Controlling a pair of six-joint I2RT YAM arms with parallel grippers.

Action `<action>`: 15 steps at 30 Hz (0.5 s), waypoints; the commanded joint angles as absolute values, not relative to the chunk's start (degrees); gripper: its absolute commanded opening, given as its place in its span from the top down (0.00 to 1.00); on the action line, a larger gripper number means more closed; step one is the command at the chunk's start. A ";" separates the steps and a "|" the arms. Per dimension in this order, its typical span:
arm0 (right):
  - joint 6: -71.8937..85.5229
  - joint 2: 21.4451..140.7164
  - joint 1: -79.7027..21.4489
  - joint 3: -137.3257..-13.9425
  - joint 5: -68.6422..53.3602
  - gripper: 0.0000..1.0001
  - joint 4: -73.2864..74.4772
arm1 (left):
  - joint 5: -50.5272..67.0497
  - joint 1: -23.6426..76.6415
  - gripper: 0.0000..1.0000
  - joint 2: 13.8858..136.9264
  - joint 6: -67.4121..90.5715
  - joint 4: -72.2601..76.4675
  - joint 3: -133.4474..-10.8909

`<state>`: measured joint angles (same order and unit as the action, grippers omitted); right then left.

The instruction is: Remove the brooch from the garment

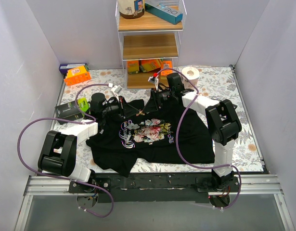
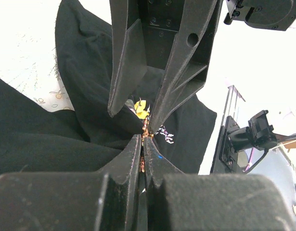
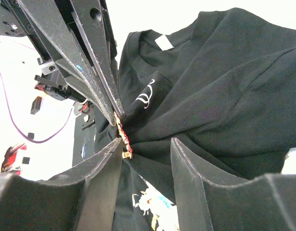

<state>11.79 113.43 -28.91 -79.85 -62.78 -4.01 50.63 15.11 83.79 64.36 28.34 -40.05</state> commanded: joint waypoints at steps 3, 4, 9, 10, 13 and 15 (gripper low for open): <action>12.04 113.38 -29.09 -80.25 -66.09 0.50 -6.77 | 51.68 14.85 1.00 81.83 64.51 29.35 -40.61; 12.13 113.29 -29.09 -80.07 -66.01 0.51 -6.85 | 51.59 14.85 1.00 81.91 64.60 29.44 -40.61; 12.13 113.47 -29.18 -79.63 -66.62 0.52 -6.94 | 51.50 14.85 1.00 82.00 64.69 29.53 -40.69; 12.22 113.55 -29.18 -79.54 -66.71 0.52 -6.94 | 51.42 14.85 1.00 82.00 64.69 29.53 -40.69; 12.30 113.64 -29.35 -79.54 -67.15 0.52 -7.12 | 51.42 14.85 1.00 81.91 64.51 29.36 -40.61; 12.65 113.73 -29.36 -79.54 -67.32 0.55 -7.82 | 51.42 14.85 1.00 81.91 64.51 29.27 -40.61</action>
<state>12.08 113.73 -28.99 -79.75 -65.10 -4.82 50.61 15.11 83.79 64.45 28.34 -40.05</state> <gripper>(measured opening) 0.471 0.018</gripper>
